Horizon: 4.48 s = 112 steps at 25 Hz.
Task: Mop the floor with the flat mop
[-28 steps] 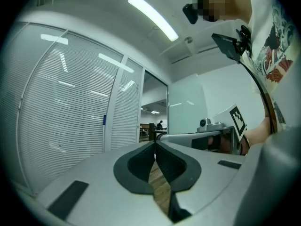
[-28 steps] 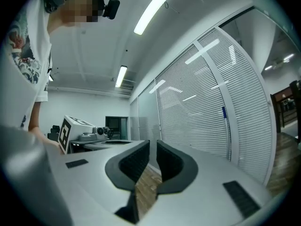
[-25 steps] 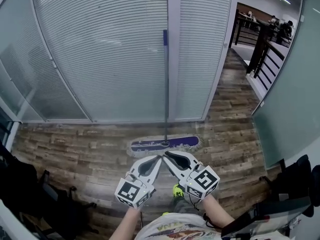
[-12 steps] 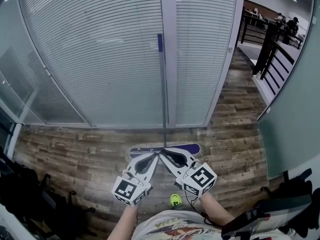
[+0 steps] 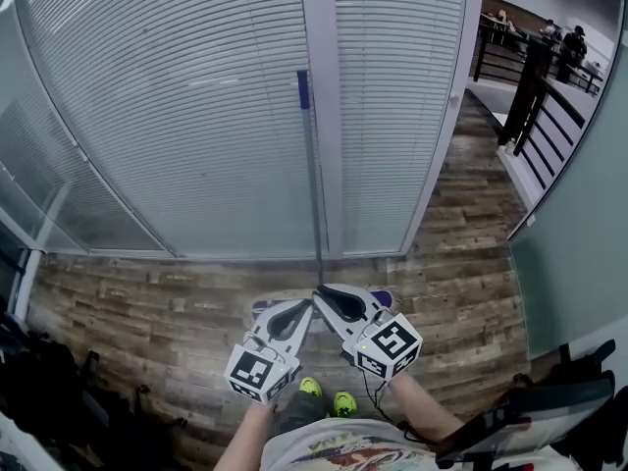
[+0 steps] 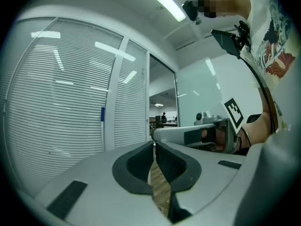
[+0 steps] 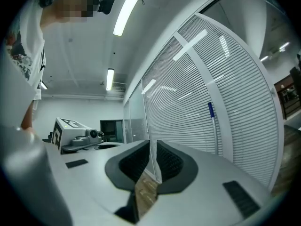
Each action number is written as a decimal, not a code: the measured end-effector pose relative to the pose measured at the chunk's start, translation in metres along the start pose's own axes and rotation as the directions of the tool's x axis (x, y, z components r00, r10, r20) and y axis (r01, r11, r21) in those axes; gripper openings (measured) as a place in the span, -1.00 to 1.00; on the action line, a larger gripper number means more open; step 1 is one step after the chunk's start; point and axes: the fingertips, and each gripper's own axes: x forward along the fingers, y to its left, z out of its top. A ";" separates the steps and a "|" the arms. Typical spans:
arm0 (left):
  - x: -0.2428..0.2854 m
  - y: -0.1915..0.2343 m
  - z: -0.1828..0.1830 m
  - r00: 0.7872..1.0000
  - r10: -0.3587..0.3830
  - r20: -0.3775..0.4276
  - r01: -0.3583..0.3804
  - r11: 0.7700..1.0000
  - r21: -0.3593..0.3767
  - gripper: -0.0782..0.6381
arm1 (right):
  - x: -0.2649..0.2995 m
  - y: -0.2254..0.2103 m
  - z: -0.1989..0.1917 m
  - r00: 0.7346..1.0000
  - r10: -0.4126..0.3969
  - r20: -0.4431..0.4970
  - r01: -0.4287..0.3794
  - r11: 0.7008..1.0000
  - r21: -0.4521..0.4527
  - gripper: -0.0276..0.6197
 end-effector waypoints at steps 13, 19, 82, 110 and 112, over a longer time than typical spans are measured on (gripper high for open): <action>0.092 0.123 -0.010 0.998 -0.063 0.021 0.063 0.998 -0.002 -0.74 | 0.118 -0.093 0.006 0.998 -0.041 -0.039 0.038 0.997 -0.071 -0.79; 0.139 0.206 0.003 0.994 -0.102 0.038 0.101 0.995 0.021 -0.74 | 0.188 -0.157 0.024 0.994 -0.105 -0.023 0.103 0.991 -0.087 -0.79; 0.286 0.324 0.039 0.976 -0.170 0.138 0.154 0.980 0.122 -0.40 | 0.325 -0.291 0.129 0.987 -0.160 0.019 0.157 0.931 -0.330 -0.43; 0.124 -0.019 0.019 0.972 -0.178 0.152 0.154 0.975 0.160 -0.44 | 0.007 -0.051 0.058 0.984 0.175 0.041 -0.159 0.954 -0.255 -0.58; 0.111 -0.039 0.014 0.969 -0.179 0.169 0.151 0.974 0.167 -0.44 | -0.012 -0.032 0.052 0.973 0.225 0.060 -0.199 0.939 -0.282 -0.57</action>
